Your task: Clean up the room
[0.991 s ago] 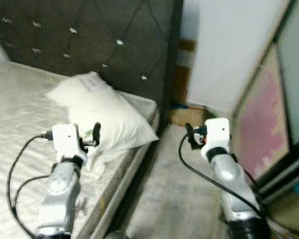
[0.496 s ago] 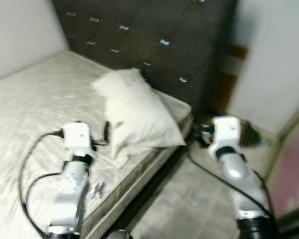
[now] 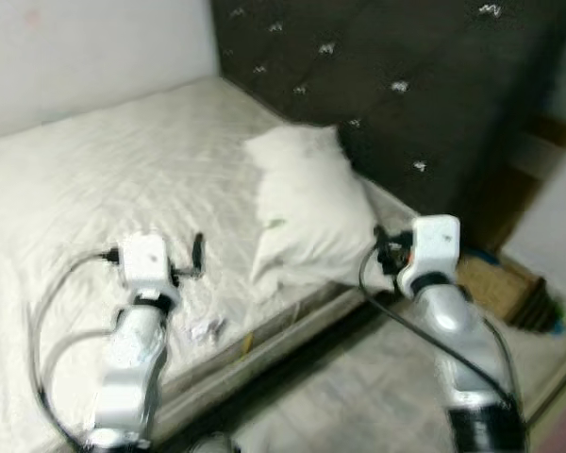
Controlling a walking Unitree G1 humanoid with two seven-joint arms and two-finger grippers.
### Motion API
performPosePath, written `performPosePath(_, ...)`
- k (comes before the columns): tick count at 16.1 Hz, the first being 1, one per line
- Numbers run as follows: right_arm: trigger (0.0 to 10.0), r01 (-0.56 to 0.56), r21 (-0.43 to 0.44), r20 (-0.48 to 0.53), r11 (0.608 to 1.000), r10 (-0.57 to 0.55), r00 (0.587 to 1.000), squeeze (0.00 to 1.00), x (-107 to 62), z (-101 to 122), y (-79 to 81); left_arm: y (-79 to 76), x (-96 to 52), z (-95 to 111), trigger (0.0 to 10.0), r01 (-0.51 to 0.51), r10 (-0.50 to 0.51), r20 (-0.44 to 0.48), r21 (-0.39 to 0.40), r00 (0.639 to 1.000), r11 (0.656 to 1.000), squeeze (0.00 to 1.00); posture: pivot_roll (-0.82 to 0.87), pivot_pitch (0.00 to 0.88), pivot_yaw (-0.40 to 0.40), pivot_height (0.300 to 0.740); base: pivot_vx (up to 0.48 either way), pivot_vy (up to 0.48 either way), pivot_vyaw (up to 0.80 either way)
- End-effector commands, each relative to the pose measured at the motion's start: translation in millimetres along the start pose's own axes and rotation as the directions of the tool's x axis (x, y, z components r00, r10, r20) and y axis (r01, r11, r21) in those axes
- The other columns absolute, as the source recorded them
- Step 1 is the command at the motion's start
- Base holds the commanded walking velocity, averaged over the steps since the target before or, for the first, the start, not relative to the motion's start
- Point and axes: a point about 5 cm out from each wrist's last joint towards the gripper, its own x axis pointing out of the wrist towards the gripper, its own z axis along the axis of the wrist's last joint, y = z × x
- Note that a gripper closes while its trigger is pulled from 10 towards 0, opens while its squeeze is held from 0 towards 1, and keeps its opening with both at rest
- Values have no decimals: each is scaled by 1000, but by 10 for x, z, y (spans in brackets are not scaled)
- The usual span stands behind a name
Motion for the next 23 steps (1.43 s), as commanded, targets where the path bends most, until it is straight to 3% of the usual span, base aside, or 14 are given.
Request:
performPosePath(1, 10000, -18, -4, 7, 1000, 18, 1000, 0, 14, 25, 27, 8, 11, 58, 10000, -4, 3, 46, 21, 999, 1000, 0, 6, 0, -11, 740, 0, 0, 788)
performPosePath(14, 10000, -5, -14, 18, 1000, 5, 1000, 0, -1, 20, 14, -14, 41, 94, 10000, -13, 11, 65, 29, 998, 1000, 0, 0, 0, -1, 740, 0, 0, 783)
performPosePath(16, 10000, 44, 2, 35, 999, -44, 998, 0, -2, 39, -66, -21, 36, 101, 10000, 0, -1, 67, 25, 998, 1000, 0, 0, 0, -1, 740, 0, 0, 0)
performPosePath(17, 10000, 71, -19, 3, 997, -71, 997, 0, 1, -9, -109, -15, 17, 89, 10000, -4, 1, 64, 47, 998, 999, 0, -2, 0, 1, 740, 0, 0, 0)
performPosePath(19, 10000, 109, -96, -30, 989, -113, 993, 0, -5, -76, -120, 11, -1, 61, 10000, -19, 18, 54, 5, 998, 1000, 0, -4, 0, 2, 740, 0, 0, 0)
performPosePath(22, 10000, 139, -104, -17, 985, -142, 990, 0, -41, -105, -57, 15, 1, 68, 10000, 9, -7, 55, -36, 998, 999, 0, -2, 0, 0, 740, 0, 0, 0)
performPosePath(23, 10000, 96, -114, 6, 989, -96, 995, 0, -45, -68, 2, 4, -1, 87, 10000, 34, -31, 66, -44, 997, 998, 0, 0, 0, 4, 740, 0, 0, 0)
